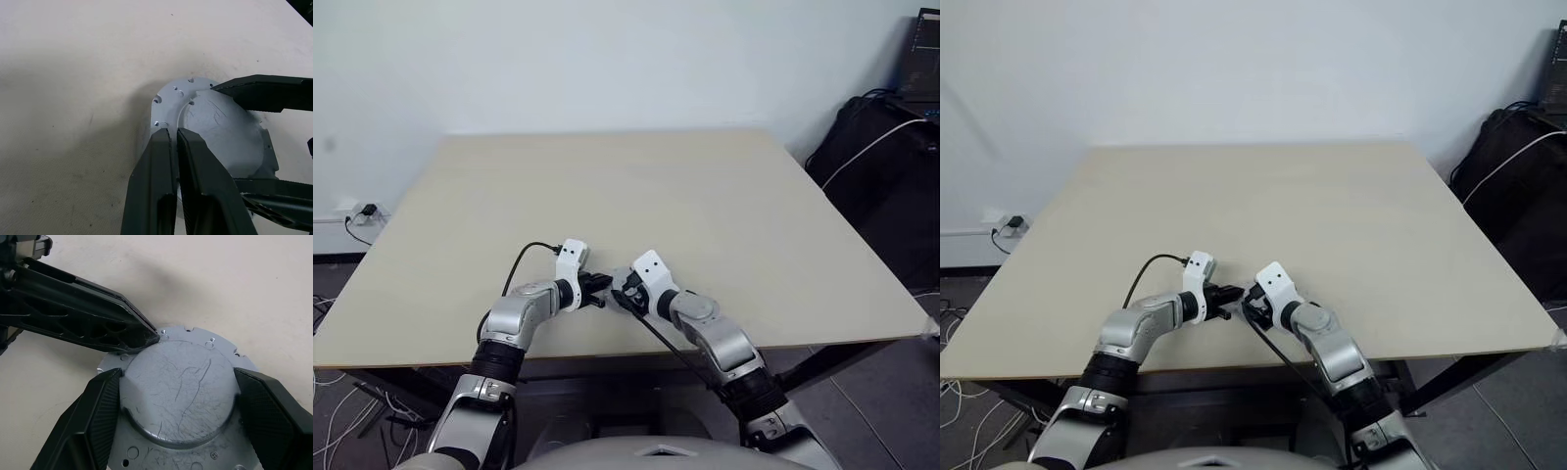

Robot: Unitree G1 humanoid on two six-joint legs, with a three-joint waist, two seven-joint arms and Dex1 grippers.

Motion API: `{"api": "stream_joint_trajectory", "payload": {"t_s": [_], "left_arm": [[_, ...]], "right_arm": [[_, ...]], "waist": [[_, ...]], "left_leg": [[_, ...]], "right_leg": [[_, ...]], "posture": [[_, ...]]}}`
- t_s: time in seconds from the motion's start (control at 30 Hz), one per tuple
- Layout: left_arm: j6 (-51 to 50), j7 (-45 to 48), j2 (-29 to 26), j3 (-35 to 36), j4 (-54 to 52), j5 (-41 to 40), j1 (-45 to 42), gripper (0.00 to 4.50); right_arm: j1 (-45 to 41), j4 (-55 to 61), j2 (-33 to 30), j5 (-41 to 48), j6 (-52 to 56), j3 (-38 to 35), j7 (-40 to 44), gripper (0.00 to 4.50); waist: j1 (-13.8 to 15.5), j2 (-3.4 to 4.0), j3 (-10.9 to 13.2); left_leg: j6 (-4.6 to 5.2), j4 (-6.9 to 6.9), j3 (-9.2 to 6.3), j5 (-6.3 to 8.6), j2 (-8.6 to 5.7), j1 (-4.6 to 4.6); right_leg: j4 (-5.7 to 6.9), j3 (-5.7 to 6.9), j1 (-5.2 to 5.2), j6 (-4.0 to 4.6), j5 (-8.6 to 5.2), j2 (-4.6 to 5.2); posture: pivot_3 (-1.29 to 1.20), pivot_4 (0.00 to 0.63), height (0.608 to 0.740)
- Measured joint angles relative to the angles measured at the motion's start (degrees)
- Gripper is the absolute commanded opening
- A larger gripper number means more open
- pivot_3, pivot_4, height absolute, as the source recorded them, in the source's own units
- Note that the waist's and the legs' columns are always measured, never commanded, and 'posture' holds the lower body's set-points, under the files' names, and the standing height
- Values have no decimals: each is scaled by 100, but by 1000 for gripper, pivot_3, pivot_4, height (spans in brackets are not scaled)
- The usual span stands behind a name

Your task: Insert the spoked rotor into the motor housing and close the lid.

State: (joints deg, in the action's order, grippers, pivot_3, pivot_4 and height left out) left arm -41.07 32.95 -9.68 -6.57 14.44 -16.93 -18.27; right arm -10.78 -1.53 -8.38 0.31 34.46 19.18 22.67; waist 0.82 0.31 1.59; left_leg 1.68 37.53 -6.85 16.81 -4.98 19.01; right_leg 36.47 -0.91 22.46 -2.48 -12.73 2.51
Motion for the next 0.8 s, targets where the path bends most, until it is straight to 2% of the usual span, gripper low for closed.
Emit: {"api": "stream_joint_trajectory", "payload": {"t_s": [0.07, 0.33, 0.57, 0.67, 0.8], "left_arm": [[-3, 15, 6, -14, -51, 0, 22, 295], [-9, 68, 40, -30, -256, -27, 180, 295], [-12, 88, 40, -54, -373, -74, 234, 295], [-13, 82, 34, -51, -382, -76, 250, 295], [-13, 83, 35, -56, -393, -99, 273, 295]], "right_arm": [[72, 149, -44, 30, 74, -33, 31, 4484], [626, 1212, -590, 273, 590, -237, 283, 4484], [1488, 2468, -1311, 1327, 984, -987, 1134, 4484], [1542, 2858, -1098, 1847, 983, -1521, 1138, 4484], [1224, 2608, -19, 2508, 1455, -2577, 233, 4484]], "waist": [[6, 0, -1], [62, -1, -4], [110, -2, 0], [111, -5, 1], [121, -1, -1]], "left_leg": [[1, -9, -5, 1, -1, 3], [11, -29, -24, 20, -13, 30], [22, -23, -25, 31, -20, 74], [27, -22, -26, 34, -18, 69], [25, -23, -24, 32, -18, 66]], "right_leg": [[-14, 1, 0, -3, 0, -1], [-54, 1, 13, -25, -16, 3], [-60, 0, 46, -34, -21, 10], [-60, 2, 41, -35, -22, 9], [-55, -1, 42, -34, -21, 8]], "posture": [[0, 0, 740], [0, 0, 740], [0, 0, 740], [0, 0, 740], [0, 0, 740]]}}
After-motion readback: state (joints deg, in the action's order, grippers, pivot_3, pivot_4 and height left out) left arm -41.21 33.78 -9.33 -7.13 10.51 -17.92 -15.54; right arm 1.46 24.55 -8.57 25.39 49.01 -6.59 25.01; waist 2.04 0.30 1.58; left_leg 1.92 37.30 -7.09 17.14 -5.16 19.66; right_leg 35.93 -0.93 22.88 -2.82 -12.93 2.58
